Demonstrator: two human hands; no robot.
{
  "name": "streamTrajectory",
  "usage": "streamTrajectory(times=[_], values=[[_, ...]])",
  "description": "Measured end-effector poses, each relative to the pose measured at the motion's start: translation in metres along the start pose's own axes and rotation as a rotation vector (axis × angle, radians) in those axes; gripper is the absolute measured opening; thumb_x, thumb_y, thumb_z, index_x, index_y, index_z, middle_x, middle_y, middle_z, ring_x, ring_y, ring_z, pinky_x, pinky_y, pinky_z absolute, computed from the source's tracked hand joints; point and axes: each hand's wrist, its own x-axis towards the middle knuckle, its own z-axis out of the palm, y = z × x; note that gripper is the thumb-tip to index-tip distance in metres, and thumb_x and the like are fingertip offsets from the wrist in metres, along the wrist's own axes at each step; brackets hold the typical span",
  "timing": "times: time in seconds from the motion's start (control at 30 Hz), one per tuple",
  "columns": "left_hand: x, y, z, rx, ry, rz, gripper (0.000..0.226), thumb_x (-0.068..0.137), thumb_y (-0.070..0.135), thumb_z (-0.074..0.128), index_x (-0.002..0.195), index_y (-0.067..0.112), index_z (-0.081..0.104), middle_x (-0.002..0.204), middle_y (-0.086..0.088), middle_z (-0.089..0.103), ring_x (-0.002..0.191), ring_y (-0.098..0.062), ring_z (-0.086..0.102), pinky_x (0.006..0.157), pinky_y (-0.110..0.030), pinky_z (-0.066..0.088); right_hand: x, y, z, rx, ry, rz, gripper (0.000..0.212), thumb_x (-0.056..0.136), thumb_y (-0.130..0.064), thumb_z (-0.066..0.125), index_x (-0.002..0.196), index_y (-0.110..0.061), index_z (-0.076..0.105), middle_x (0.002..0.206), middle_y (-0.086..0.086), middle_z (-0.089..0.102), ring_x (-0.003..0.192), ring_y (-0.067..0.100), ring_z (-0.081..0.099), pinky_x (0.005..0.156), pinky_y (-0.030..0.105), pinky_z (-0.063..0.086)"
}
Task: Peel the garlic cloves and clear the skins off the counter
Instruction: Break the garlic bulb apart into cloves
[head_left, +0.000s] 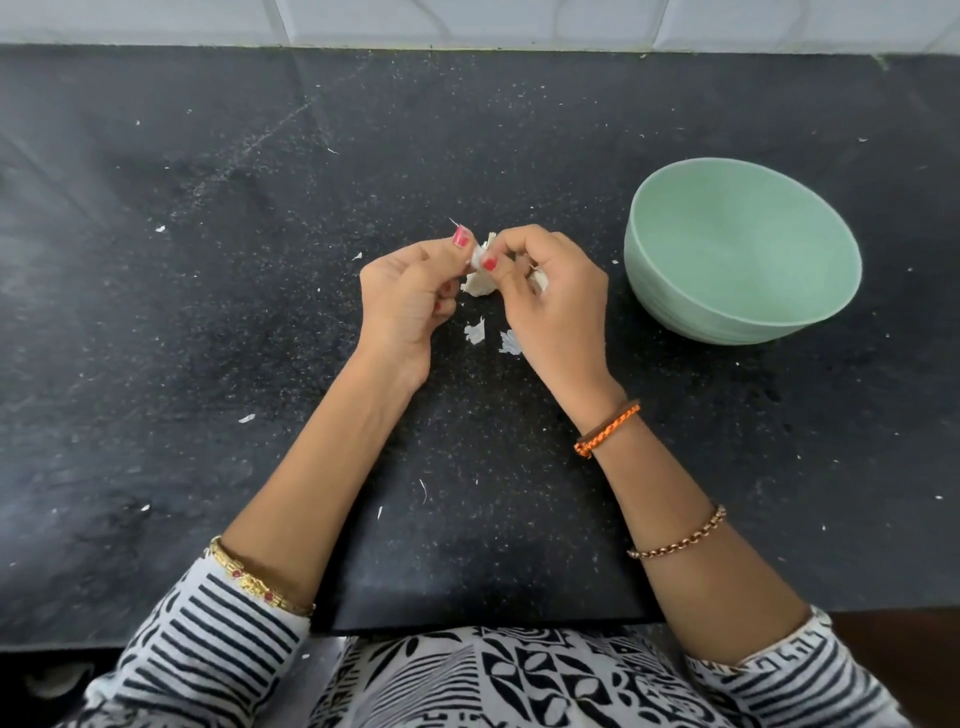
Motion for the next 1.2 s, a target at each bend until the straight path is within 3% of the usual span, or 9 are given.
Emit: streamTrajectory(times=[0.1, 0.2, 0.3, 0.47, 0.57, 0.7, 0.87, 1.0, 1.2], values=[[-0.001, -0.002, 0.002, 0.023, -0.021, -0.009, 0.016, 0.085, 0.013, 0.063, 0.072, 0.005, 0.066, 0.064, -0.003, 0.055, 0.047, -0.002, 0.035, 0.042, -0.012, 0.028, -0.001, 0.003, 0.003, -0.084, -0.006, -0.039, 0.016, 0.091, -0.017, 0.054, 0.085, -0.008, 0.067, 0.074, -0.002, 0.061, 0.061, -0.001, 0.045, 0.057, 0.007, 0.034], [-0.004, -0.002, 0.004, 0.055, 0.005, 0.038, 0.017, 0.084, 0.012, 0.065, 0.067, 0.008, 0.067, 0.057, 0.002, 0.06, 0.048, -0.002, 0.036, 0.043, -0.012, 0.029, 0.0, 0.002, 0.005, -0.067, 0.039, -0.025, 0.021, 0.092, -0.017, 0.052, 0.08, -0.006, 0.067, 0.073, 0.004, 0.063, 0.064, 0.009, 0.05, 0.057, 0.013, 0.035], [-0.004, 0.002, 0.002, 0.093, 0.024, 0.067, 0.017, 0.084, 0.014, 0.065, 0.068, 0.009, 0.067, 0.056, 0.006, 0.06, 0.048, -0.002, 0.038, 0.044, -0.012, 0.03, 0.0, -0.004, 0.004, 0.03, 0.054, 0.028, 0.021, 0.091, -0.016, 0.054, 0.074, -0.009, 0.064, 0.064, -0.011, 0.061, 0.061, 0.003, 0.053, 0.055, 0.016, 0.036], [0.003, 0.011, -0.002, 0.046, 0.062, -0.022, 0.028, 0.089, 0.011, 0.052, 0.062, 0.015, 0.052, 0.049, 0.01, 0.047, 0.043, -0.003, 0.035, 0.041, -0.013, 0.027, 0.001, -0.009, 0.0, 0.176, -0.063, 0.264, 0.035, 0.091, -0.008, 0.052, 0.059, -0.021, 0.048, 0.046, -0.027, 0.048, 0.05, -0.004, 0.044, 0.053, 0.013, 0.028], [0.01, 0.014, -0.007, 0.101, 0.075, -0.082, 0.03, 0.093, 0.014, 0.042, 0.063, 0.018, 0.044, 0.047, 0.009, 0.043, 0.044, -0.006, 0.036, 0.044, -0.016, 0.028, 0.001, -0.01, -0.002, 0.2, -0.169, 0.309, 0.033, 0.089, -0.007, 0.047, 0.058, -0.013, 0.05, 0.043, -0.019, 0.044, 0.047, 0.0, 0.039, 0.049, 0.015, 0.028], [0.01, 0.011, -0.012, 0.33, 0.082, -0.02, 0.034, 0.093, 0.018, 0.046, 0.06, 0.016, 0.046, 0.044, 0.01, 0.047, 0.047, -0.007, 0.043, 0.051, -0.018, 0.036, -0.005, -0.022, 0.005, 0.23, -0.271, 0.242, 0.021, 0.085, -0.013, 0.04, 0.071, -0.003, 0.054, 0.058, -0.012, 0.042, 0.057, 0.003, 0.04, 0.053, 0.016, 0.03], [0.009, 0.009, -0.013, 0.289, 0.084, 0.06, 0.032, 0.091, 0.01, 0.046, 0.061, 0.009, 0.057, 0.053, 0.002, 0.055, 0.046, -0.006, 0.049, 0.048, -0.017, 0.04, -0.013, -0.026, 0.011, 0.197, -0.407, 0.168, 0.026, 0.074, 0.001, 0.036, 0.084, 0.0, 0.059, 0.079, -0.012, 0.045, 0.077, 0.006, 0.046, 0.069, 0.003, 0.034], [0.01, 0.009, -0.013, 0.25, 0.13, 0.054, 0.031, 0.094, 0.015, 0.046, 0.068, 0.01, 0.063, 0.064, 0.003, 0.063, 0.056, -0.007, 0.058, 0.052, -0.018, 0.046, -0.013, -0.018, 0.012, 0.094, -0.418, 0.157, 0.032, 0.076, 0.017, 0.039, 0.09, -0.001, 0.062, 0.093, 0.0, 0.052, 0.09, 0.016, 0.053, 0.078, 0.015, 0.042], [0.013, 0.009, -0.013, 0.226, 0.166, 0.021, 0.031, 0.096, 0.02, 0.045, 0.073, 0.014, 0.064, 0.073, 0.001, 0.064, 0.069, -0.013, 0.064, 0.067, -0.023, 0.052, -0.009, -0.01, 0.006, -0.081, -0.323, 0.088, 0.027, 0.078, 0.01, 0.055, 0.081, -0.009, 0.074, 0.08, 0.002, 0.071, 0.055, 0.002, 0.05, 0.059, 0.005, 0.039]])
